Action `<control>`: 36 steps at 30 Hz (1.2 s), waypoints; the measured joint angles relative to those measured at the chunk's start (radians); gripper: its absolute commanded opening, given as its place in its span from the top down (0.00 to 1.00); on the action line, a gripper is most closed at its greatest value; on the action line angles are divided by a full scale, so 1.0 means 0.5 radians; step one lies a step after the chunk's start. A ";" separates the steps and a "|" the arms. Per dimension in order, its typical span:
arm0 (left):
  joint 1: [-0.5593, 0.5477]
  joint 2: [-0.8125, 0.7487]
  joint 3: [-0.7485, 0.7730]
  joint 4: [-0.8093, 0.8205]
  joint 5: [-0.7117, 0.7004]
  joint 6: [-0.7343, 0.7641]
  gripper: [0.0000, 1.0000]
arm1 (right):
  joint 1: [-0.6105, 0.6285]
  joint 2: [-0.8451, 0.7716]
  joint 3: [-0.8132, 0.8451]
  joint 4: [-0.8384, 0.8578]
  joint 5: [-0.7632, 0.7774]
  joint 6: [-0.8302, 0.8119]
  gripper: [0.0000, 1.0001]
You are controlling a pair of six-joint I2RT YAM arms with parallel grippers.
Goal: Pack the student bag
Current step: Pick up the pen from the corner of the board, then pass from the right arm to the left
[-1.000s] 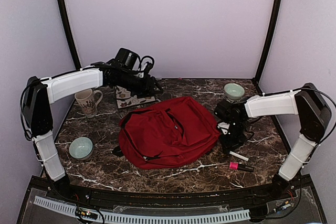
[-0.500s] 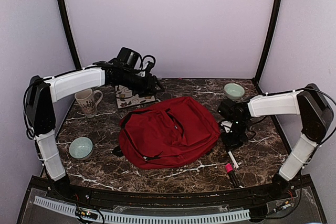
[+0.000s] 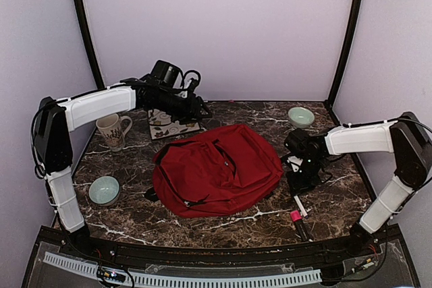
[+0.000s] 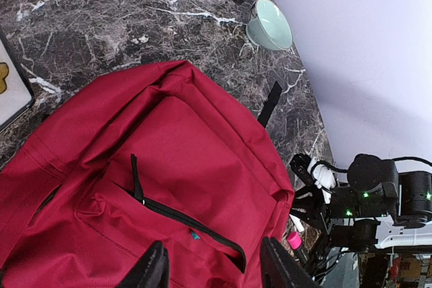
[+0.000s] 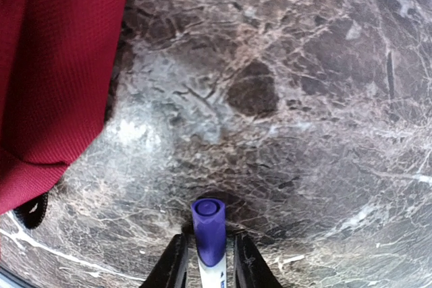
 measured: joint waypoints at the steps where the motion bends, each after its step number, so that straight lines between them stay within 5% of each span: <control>1: 0.000 0.003 0.005 0.001 0.004 0.000 0.52 | 0.000 -0.011 -0.012 0.008 0.000 0.007 0.80; 7: 0.000 0.012 0.008 0.001 0.020 -0.005 0.52 | -0.004 -0.021 -0.023 0.028 0.010 0.037 0.94; 17: 0.000 0.012 0.008 0.000 0.020 -0.008 0.52 | -0.006 -0.021 -0.018 0.031 0.009 -0.020 0.99; 36: 0.000 0.012 0.007 0.017 0.014 -0.044 0.51 | -0.026 -0.154 0.463 -0.095 0.288 -0.079 1.00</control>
